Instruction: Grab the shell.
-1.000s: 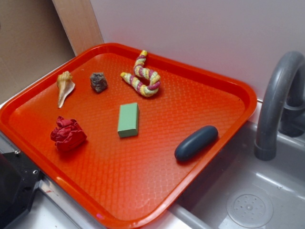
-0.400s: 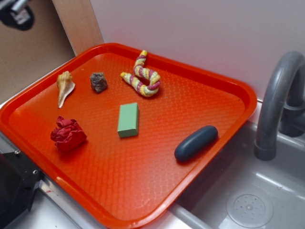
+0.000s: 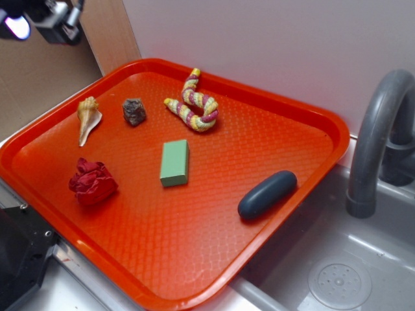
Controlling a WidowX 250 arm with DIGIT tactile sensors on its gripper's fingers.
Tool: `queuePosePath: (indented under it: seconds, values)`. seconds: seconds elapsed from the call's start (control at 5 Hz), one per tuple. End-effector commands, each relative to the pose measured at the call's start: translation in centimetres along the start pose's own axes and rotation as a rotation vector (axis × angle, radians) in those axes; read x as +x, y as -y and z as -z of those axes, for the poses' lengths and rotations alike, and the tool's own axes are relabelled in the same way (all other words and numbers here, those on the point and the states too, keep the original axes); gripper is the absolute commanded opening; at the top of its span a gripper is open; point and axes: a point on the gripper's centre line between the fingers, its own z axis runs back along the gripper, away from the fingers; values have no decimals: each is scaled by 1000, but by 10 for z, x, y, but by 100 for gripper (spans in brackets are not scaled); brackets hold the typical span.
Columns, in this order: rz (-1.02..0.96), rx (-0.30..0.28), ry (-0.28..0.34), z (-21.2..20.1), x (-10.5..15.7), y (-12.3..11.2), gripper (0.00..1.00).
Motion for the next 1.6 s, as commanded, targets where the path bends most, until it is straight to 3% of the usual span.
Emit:
queuePosePath:
  seconds: [0.0, 0.4, 0.6, 0.8, 1.0, 1.2, 1.4]
  values:
    - [-33, 55, 33, 53, 10, -39, 100]
    - [-24, 49, -29, 118, 14, -51, 100]
    - [-2, 51, -41, 132, 10, -45, 100]
    - [70, 31, -29, 139, 2, -33, 0]
    - [121, 3, -21, 133, 0, -29, 0]
    - [177, -10, 27, 116, 0, -23, 0]
    - [269, 65, -2, 85, 9, -11, 0]
